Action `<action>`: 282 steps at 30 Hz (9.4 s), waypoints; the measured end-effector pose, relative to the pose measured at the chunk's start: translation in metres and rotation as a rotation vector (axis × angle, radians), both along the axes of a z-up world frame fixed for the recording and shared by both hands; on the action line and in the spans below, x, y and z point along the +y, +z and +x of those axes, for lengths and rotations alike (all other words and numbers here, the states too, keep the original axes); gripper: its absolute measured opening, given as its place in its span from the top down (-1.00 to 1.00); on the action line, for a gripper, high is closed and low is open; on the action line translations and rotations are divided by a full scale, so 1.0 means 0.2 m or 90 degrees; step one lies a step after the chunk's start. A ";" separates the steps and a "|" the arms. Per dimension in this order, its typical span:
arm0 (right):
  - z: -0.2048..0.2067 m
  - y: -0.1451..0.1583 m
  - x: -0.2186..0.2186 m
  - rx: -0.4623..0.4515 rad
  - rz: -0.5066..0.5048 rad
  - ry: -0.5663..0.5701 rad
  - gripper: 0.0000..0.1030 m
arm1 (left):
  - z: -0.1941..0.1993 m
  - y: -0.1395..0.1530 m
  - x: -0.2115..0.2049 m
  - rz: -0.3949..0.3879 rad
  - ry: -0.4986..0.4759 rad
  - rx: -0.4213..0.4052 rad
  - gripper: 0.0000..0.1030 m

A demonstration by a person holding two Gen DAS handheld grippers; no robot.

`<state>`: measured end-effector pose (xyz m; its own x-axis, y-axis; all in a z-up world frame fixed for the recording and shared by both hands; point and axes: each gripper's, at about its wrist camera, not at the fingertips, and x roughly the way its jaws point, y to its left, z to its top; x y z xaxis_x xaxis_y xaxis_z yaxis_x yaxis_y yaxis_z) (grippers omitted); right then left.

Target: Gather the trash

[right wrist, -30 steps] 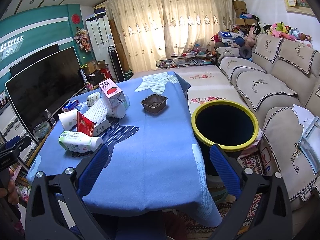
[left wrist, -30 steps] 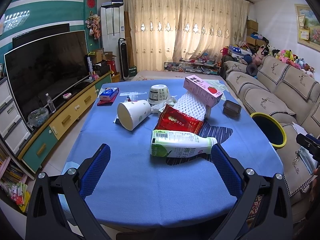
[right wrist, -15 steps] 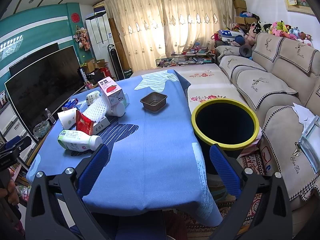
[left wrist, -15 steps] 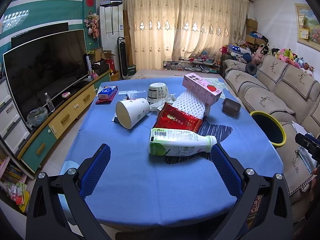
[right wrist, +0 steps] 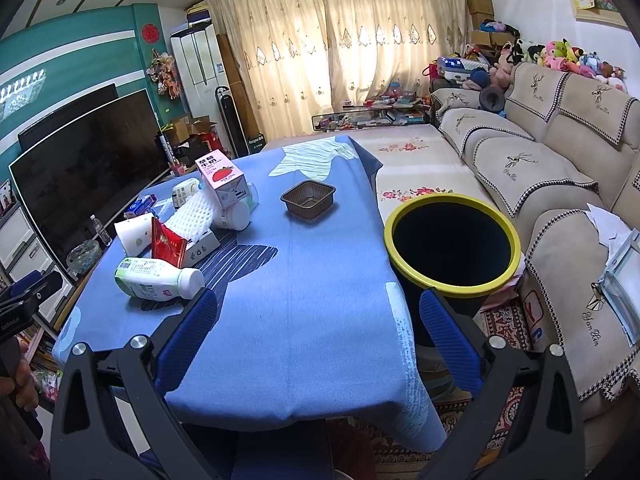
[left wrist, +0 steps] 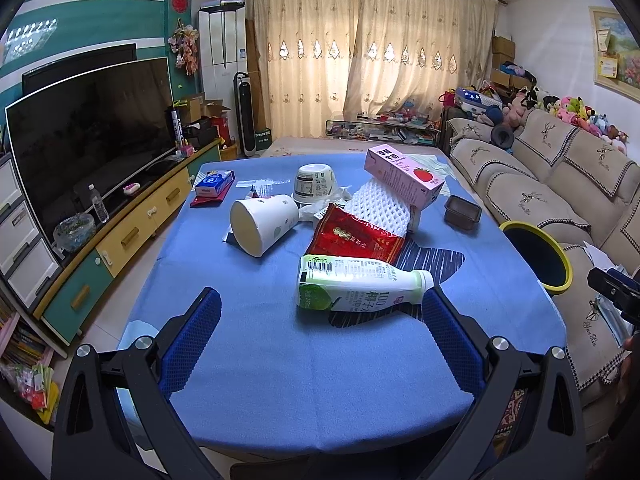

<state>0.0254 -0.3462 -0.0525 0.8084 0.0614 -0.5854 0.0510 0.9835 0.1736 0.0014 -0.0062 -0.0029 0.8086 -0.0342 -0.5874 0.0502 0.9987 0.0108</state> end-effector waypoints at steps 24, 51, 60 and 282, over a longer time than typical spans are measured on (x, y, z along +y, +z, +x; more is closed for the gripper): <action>0.06 -0.04 -0.03 0.018 0.002 -0.008 -0.88 | 0.08 -0.03 -0.02 0.004 -0.007 0.010 -0.93; 1.28 -0.36 0.06 0.122 -0.073 0.110 -0.88 | 0.56 -0.17 0.06 -0.017 0.014 0.011 -0.93; 1.48 -0.42 0.09 0.157 -0.070 0.107 -0.88 | 0.63 -0.23 0.07 -0.018 0.015 0.028 -0.93; 0.78 0.05 0.09 -0.104 0.032 0.150 0.06 | 0.72 -0.36 -0.10 -0.119 -0.128 0.071 -0.81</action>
<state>0.1817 -0.3287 -0.0433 0.8516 0.2842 -0.4406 -0.2106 0.9550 0.2089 0.1446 -0.0269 -0.0758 0.7055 -0.3025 -0.6408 0.2375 0.9529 -0.1884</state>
